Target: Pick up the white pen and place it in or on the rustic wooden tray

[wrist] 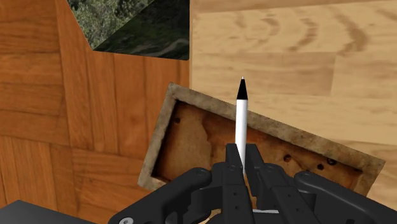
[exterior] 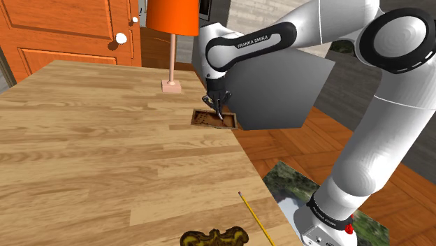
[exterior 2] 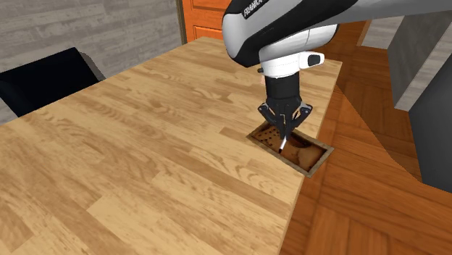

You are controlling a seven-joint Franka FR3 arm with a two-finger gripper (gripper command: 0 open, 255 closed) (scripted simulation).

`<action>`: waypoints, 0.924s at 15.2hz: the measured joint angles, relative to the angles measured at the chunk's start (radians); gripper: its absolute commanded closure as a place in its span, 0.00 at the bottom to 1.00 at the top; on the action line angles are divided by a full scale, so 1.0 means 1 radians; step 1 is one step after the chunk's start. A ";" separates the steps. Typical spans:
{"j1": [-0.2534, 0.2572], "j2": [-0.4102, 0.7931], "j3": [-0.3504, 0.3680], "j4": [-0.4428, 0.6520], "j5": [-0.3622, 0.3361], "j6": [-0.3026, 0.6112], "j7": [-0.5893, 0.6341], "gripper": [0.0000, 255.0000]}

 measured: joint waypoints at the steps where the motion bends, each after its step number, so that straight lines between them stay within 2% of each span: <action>1: -0.001 0.003 -0.001 -0.010 -0.002 0.013 0.002 1.00; 10: 0.000 0.015 -0.002 -0.031 -0.009 0.045 0.011 1.00; 11: 0.000 0.015 -0.002 -0.031 -0.009 0.045 0.011 0.00; 14: 0.000 0.015 -0.002 -0.031 -0.009 0.045 0.011 0.00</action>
